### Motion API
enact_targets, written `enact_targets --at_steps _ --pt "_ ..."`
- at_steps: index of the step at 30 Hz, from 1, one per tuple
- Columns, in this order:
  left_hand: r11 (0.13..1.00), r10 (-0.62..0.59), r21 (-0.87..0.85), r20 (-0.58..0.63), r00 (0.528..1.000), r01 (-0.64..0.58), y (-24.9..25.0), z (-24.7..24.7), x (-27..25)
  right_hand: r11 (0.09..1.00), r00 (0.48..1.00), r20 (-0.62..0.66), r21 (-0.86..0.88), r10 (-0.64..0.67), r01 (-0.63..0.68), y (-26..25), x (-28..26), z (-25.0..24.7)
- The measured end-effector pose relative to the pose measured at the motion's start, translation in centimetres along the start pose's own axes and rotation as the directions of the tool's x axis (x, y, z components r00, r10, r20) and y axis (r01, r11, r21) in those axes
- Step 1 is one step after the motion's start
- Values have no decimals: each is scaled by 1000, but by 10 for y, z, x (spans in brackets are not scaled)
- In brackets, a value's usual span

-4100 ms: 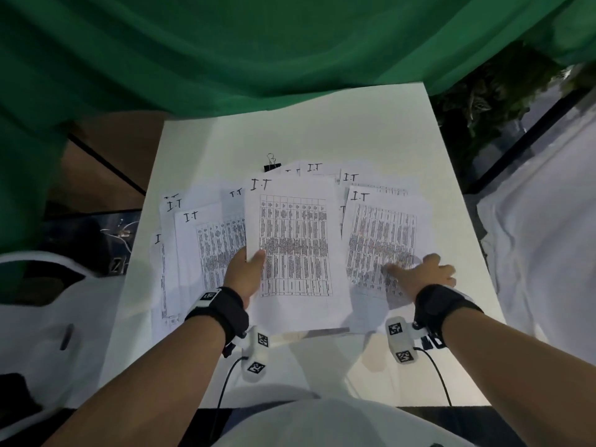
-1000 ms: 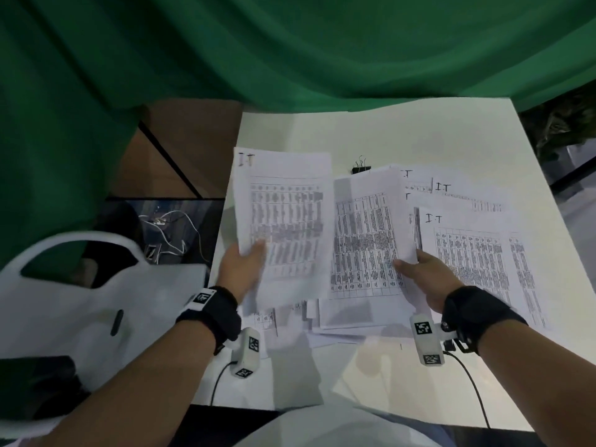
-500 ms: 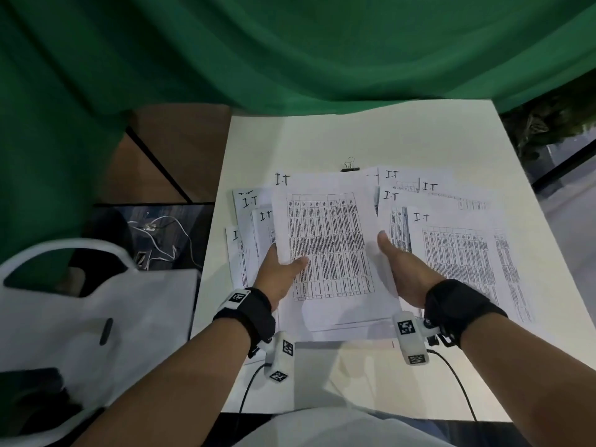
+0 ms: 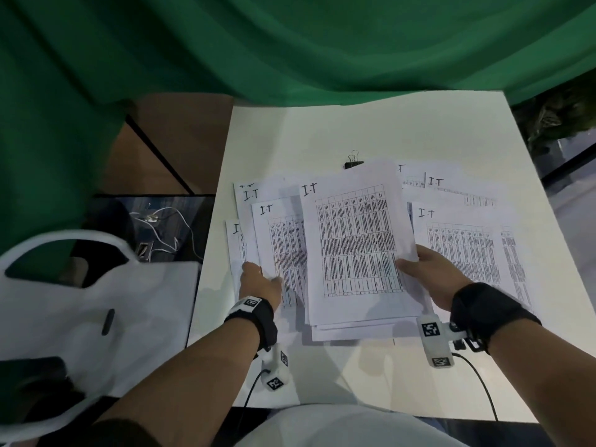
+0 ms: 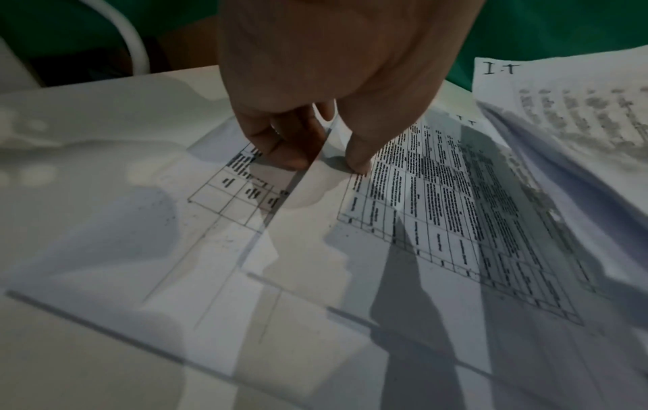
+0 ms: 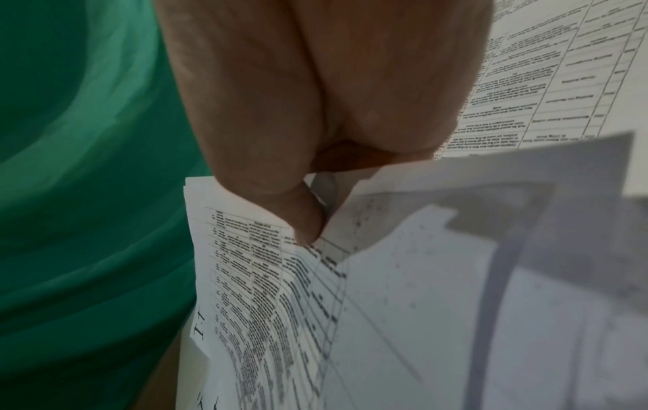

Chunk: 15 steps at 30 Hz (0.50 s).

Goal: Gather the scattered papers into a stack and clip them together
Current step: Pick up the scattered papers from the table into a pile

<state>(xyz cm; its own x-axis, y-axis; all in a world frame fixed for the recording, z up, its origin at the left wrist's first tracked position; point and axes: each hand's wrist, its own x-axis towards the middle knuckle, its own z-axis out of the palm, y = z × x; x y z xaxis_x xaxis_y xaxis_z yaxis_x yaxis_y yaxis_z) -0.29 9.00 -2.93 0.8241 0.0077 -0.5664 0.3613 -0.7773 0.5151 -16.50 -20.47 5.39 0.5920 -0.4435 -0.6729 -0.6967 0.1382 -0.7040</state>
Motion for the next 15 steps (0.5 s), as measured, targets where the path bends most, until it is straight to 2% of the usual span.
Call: enact_targets --at_steps 3,7,12,15 --pt "999 14 -37 -12 1000 -14 -4 -2 2 1000 1000 -19 -6 9 -9 3 2 -4" --pt "995 93 -42 -13 996 -93 -7 -8 7 1000 999 -25 -23 20 -21 7 7 -7" --pt "960 114 -246 -85 990 -132 3 -34 12 999 1000 -28 -37 4 -5 7 11 -14" --pt "908 133 -382 -123 983 -171 9 -53 17 999 999 -42 -38 -7 5 10 14 -23"
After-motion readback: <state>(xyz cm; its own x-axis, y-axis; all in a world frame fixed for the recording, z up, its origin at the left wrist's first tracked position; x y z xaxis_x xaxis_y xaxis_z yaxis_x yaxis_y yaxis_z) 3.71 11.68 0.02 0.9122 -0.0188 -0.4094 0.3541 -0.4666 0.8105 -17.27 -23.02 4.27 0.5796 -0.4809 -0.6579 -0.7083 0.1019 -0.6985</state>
